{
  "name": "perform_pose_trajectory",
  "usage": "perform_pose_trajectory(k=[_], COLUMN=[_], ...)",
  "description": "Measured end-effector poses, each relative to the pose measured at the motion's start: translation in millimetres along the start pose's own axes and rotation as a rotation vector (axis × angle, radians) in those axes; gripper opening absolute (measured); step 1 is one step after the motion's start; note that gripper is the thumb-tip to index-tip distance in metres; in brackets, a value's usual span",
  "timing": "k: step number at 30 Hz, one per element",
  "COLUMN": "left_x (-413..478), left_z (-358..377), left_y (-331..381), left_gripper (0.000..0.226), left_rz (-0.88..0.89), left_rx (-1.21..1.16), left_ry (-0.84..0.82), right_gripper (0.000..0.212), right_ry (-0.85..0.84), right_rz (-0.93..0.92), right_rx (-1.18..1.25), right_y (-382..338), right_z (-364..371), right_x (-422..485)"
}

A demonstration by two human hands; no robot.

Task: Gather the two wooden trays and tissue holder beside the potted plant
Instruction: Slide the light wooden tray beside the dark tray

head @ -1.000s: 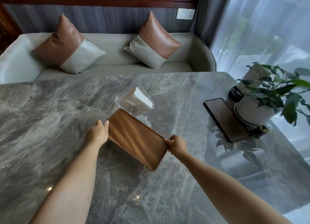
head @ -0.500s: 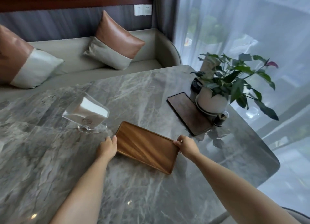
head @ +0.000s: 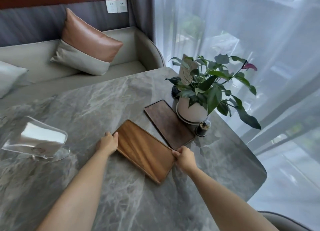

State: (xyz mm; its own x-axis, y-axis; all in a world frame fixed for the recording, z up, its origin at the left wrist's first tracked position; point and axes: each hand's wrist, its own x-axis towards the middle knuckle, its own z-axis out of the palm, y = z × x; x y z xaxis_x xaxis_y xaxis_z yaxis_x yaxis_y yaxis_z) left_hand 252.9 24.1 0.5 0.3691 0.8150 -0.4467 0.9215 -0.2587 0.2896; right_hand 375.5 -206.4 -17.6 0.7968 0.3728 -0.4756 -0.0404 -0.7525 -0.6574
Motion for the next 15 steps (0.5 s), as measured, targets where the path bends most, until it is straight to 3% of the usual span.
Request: perform_pose_trajectory(k=[15], left_x=[52], left_z=[7], left_y=[52], left_gripper=[0.058], left_rz=[0.083], left_rx=[0.149], left_ry=[-0.043], right_gripper=[0.019], right_ry=[-0.037], right_rz=[0.193], right_rx=[0.218], right_y=[4], right_z=[21], right_x=[9])
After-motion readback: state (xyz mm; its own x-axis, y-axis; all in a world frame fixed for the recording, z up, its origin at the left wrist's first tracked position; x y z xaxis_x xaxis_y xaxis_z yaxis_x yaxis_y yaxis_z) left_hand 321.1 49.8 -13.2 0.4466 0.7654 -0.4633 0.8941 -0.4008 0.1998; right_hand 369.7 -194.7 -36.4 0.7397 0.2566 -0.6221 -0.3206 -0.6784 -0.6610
